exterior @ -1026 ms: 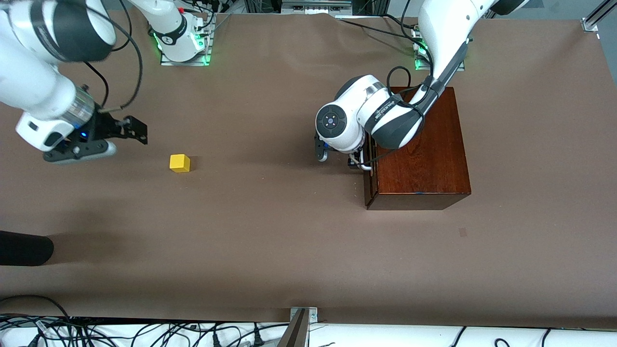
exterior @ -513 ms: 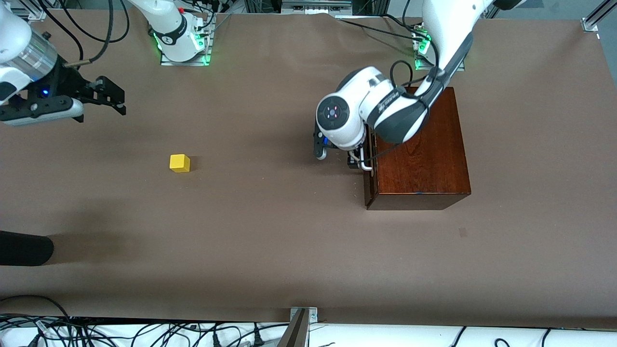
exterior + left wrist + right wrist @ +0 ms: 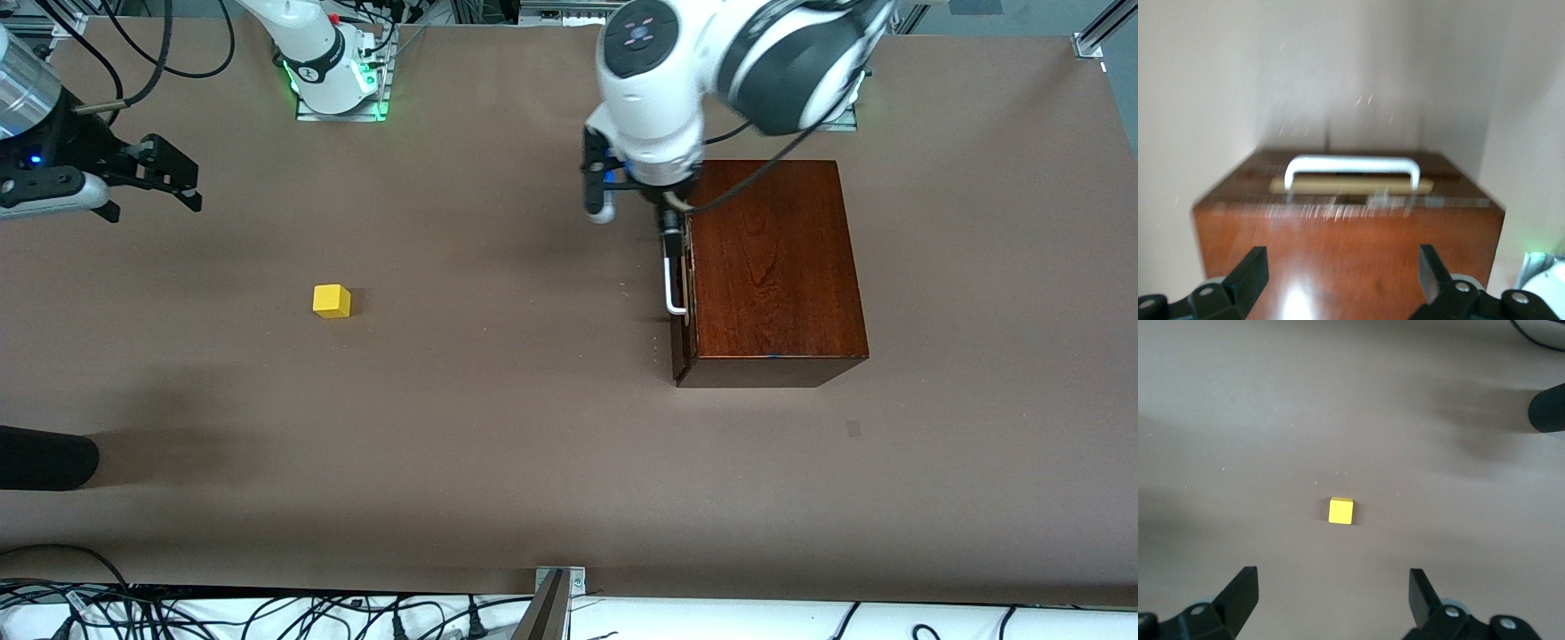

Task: Open drawer, take yellow block, close drawer
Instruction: 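Withdraw the right gripper while the left gripper finishes closing the drawer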

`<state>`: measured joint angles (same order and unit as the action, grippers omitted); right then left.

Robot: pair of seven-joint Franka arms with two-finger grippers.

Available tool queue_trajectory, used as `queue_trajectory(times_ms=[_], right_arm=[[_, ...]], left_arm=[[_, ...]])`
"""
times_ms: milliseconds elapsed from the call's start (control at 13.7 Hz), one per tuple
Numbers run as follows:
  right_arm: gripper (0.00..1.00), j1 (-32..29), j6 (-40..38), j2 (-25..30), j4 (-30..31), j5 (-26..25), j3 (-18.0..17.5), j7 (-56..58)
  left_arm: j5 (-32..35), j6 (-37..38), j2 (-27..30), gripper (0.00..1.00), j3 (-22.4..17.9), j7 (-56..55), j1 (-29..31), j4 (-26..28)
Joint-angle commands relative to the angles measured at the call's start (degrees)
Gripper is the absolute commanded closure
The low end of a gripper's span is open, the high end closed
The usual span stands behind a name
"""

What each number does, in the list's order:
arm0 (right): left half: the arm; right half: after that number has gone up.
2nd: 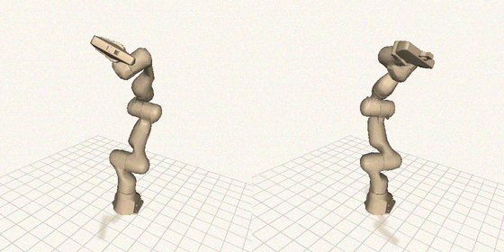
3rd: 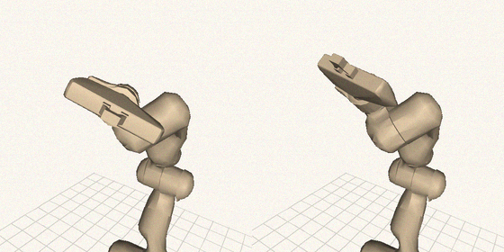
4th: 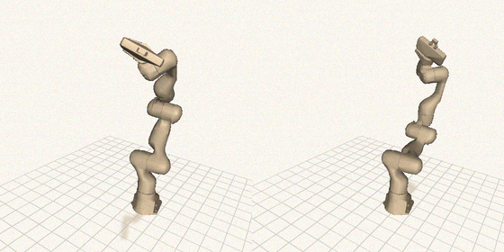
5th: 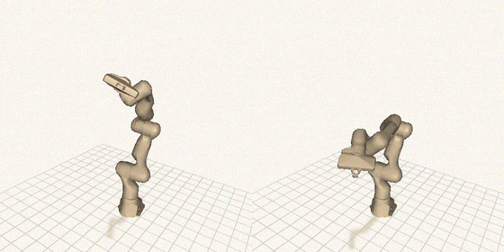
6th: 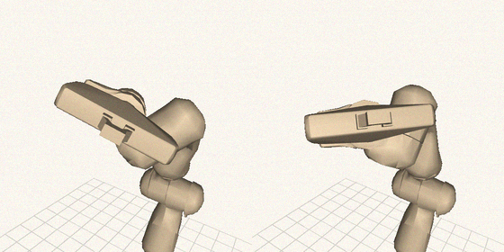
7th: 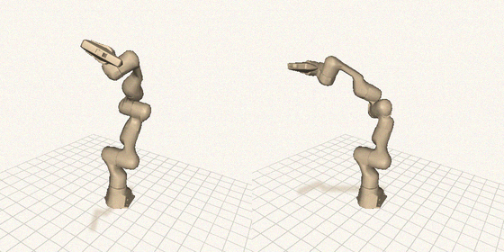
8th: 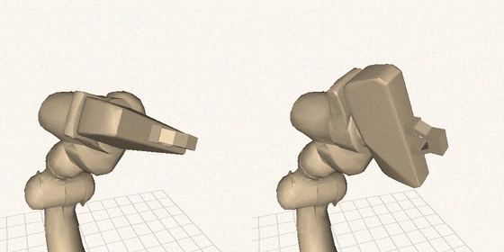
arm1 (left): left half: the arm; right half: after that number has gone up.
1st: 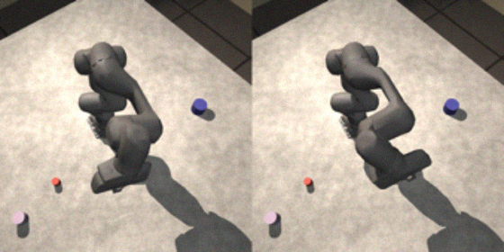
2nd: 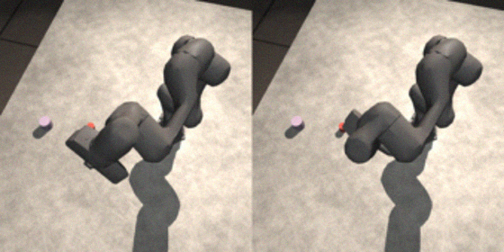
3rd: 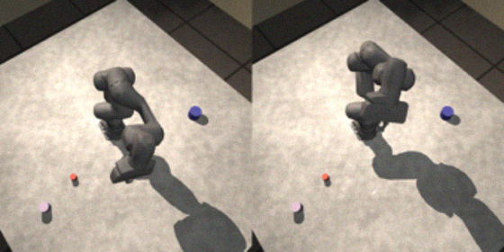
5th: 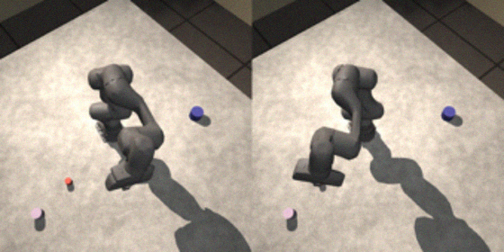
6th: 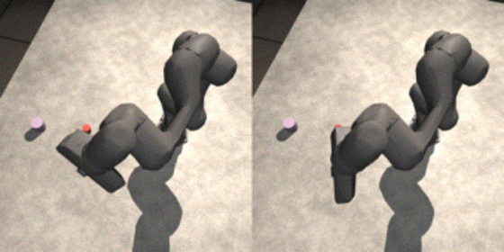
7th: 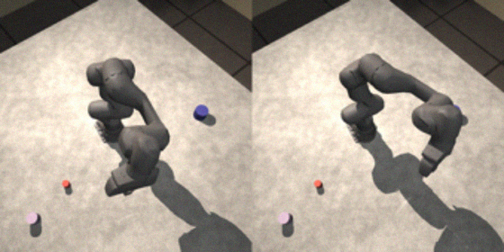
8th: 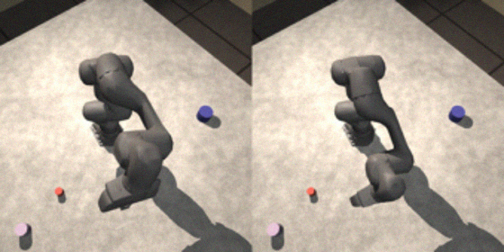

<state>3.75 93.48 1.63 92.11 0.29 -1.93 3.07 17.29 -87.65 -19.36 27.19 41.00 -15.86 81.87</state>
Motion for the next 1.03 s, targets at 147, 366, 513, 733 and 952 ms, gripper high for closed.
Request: queue_trajectory(times_ms=[147,366,513,733,952], right_arm=[[0.0,-0.8,-1.2,-2.3,-2.0,-0.4,0.5,0.7],[0.0,-0.8,-1.3,-2.2,-2.0,-0.5,0.6,0.8],[0.0,-0.8,-1.3,-2.3,-2.0,-0.4,1.2,0.8],[0.0,-0.8,-2.4,-2.1,-2.0,-0.3,1.2,0.0],[0.0,-0.7,-2.8,-1.9,-2.2,0.0,1.1,-0.9]], left_arm=[[0.7,7.3,4.3,0.0,0.1,-0.2,11.4,-3.4],[-0.1,8.6,4.7,0.0,-5.0,-1.8,16.1,-7.0],[-6.4,4.0,7.9,0.0,-14.2,-3.8,16.0,-4.9],[-20.7,-7.3,14.1,0.0,-27.2,-11.0,15.4,5.8],[-20.4,-11.6,19.6,0.0,-28.1,-24.1,15.2,11.5]])
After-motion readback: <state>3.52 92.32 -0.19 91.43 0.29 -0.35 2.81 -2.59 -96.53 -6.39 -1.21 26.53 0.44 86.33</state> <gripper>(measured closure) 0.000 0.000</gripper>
